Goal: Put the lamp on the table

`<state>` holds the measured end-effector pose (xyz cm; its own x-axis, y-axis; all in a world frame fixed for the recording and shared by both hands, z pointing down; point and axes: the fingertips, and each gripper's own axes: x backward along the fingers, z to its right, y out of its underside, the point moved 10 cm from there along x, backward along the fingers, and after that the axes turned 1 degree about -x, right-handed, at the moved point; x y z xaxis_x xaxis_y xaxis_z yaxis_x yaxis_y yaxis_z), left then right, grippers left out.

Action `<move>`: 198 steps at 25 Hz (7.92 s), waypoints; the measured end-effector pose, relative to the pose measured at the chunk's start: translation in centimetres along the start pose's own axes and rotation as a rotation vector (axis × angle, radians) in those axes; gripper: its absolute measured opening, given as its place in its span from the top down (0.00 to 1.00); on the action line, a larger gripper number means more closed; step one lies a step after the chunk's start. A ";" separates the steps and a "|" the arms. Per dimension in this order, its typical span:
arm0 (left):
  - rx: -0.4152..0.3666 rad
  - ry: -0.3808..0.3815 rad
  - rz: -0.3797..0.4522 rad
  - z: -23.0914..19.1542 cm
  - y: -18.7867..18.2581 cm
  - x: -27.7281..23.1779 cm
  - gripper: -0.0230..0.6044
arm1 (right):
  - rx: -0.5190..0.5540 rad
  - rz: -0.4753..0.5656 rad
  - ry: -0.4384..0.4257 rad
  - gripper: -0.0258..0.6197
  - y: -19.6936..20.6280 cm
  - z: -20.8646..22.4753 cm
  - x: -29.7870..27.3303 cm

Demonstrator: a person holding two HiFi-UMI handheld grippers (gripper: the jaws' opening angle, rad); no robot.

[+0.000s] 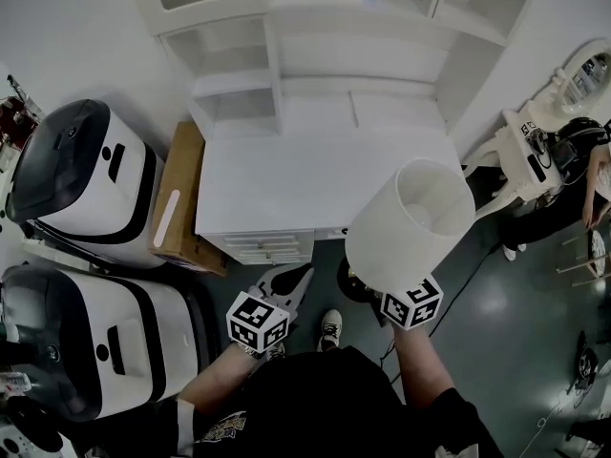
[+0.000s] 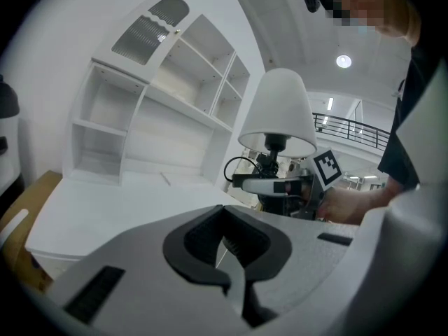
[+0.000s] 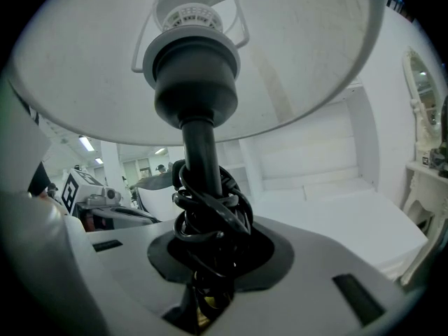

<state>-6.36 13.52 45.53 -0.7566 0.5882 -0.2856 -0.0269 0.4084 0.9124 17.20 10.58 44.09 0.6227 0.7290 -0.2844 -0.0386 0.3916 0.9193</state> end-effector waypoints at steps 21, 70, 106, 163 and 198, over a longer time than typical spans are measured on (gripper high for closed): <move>0.028 -0.135 0.001 0.0 -1.2 -5.3 0.95 | 0.023 -0.042 -0.125 0.80 -1.5 7.2 -2.9; -0.008 -0.010 -0.017 -11.6 -6.5 -7.8 0.95 | -0.024 0.001 0.003 0.80 -4.5 8.0 -12.3; 0.001 0.063 -0.009 -20.6 -8.8 -9.7 0.95 | -0.020 0.008 0.084 0.80 -7.5 9.6 -20.6; 0.038 -0.143 0.032 -23.7 -7.4 -19.8 0.95 | 0.130 -0.025 -0.246 0.80 -7.6 26.5 -44.5; 0.097 -0.161 0.022 -21.9 -5.6 -16.4 0.95 | 0.125 0.028 -0.128 0.73 -4.8 26.6 -44.1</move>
<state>-8.09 -13.72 51.55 -0.6418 0.6987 -0.3162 0.0571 0.4548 0.8888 10.73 -38.38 59.49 0.7178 0.6576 -0.2288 0.0356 0.2935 0.9553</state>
